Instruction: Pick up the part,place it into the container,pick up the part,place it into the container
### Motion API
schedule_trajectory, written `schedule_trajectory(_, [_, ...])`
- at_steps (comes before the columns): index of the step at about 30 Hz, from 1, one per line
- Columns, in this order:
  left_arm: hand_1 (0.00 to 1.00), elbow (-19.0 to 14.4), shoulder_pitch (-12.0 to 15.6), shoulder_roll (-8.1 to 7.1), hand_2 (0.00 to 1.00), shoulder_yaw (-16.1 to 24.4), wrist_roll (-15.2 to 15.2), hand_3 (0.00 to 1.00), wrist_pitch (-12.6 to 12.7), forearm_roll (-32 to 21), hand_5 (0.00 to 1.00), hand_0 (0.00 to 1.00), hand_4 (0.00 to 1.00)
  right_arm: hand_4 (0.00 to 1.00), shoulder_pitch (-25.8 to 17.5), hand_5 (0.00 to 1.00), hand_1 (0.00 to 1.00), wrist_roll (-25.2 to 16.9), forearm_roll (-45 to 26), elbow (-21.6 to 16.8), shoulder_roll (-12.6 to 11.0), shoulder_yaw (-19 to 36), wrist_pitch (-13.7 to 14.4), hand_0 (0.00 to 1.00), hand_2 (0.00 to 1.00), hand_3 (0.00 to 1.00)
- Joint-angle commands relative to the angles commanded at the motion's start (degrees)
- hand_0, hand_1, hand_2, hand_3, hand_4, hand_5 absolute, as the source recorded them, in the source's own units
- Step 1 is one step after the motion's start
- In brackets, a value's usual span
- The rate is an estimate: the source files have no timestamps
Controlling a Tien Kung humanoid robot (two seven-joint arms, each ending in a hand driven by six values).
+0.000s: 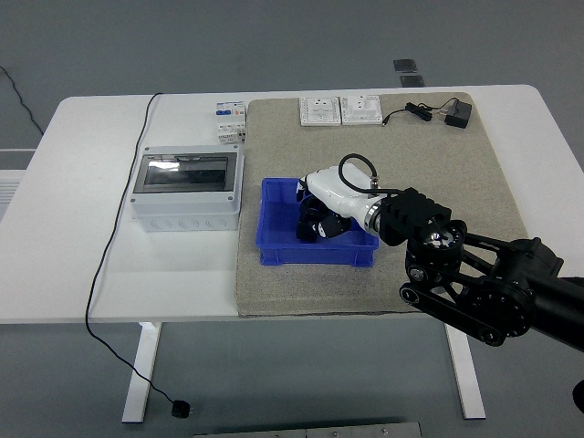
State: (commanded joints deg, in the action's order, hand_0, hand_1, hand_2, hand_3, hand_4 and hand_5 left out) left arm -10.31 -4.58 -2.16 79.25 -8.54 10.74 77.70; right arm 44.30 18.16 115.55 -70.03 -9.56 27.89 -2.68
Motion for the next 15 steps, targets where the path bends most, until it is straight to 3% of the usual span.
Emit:
schedule_trajectory(9, [0.355,0.0,0.05,0.02,0.617,0.04,0.01,0.559,0.06,-0.02,0.386,0.699,0.601,0.647,-0.15,0.075,0.419,0.09,-2.44,-1.83,-0.54,0.52,-0.31,0.309,0.735,0.691])
schedule_trajectory(15, [0.354,0.0,0.03,0.03,0.617,0.32,-0.04,0.559,0.02,0.51,0.383,0.699,0.6,0.665,-1.99,0.078,0.42,-0.81,-4.81,-7.15,-3.21,5.8,1.34,0.31,0.741,0.693])
